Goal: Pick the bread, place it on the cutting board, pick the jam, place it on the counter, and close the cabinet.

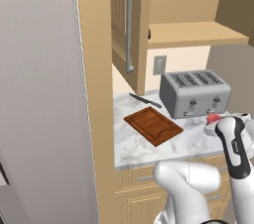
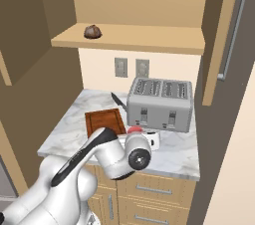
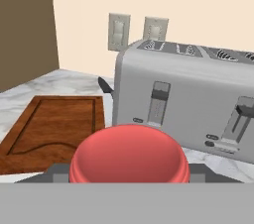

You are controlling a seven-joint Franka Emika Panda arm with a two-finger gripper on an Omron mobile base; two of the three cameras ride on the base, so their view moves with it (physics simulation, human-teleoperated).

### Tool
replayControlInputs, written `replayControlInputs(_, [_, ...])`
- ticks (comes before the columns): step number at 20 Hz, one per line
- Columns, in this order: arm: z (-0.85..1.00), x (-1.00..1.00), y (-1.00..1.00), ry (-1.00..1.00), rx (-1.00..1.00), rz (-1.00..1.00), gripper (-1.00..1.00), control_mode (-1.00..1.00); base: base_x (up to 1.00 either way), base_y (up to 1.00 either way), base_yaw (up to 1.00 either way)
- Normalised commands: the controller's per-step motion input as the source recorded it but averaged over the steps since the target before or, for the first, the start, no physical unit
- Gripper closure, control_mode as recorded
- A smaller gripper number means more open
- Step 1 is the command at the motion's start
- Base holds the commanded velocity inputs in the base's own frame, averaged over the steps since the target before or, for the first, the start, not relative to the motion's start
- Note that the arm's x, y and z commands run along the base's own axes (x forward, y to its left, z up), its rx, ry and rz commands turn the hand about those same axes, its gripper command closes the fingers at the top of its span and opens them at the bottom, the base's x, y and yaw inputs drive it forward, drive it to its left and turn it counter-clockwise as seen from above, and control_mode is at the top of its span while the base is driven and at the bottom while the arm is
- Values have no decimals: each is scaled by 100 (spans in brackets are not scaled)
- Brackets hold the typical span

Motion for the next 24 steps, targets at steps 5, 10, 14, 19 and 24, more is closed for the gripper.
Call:
replayControlInputs(5, [-17, 9, -3, 0, 0, 0, 100, -100, 0, 0, 0])
replayControlInputs(10, [-10, 13, -1, 0, 0, 0, 100, -100, 0, 0, 0])
replayControlInputs(14, [-10, 12, -2, 0, 0, 0, 100, -100, 0, 0, 0])
replayControlInputs(19, [-17, 9, -8, 0, 0, 0, 100, -100, 0, 0, 0])
replayControlInputs(24, [-20, 12, -14, 0, 0, 0, 100, -100, 0, 0, 0])
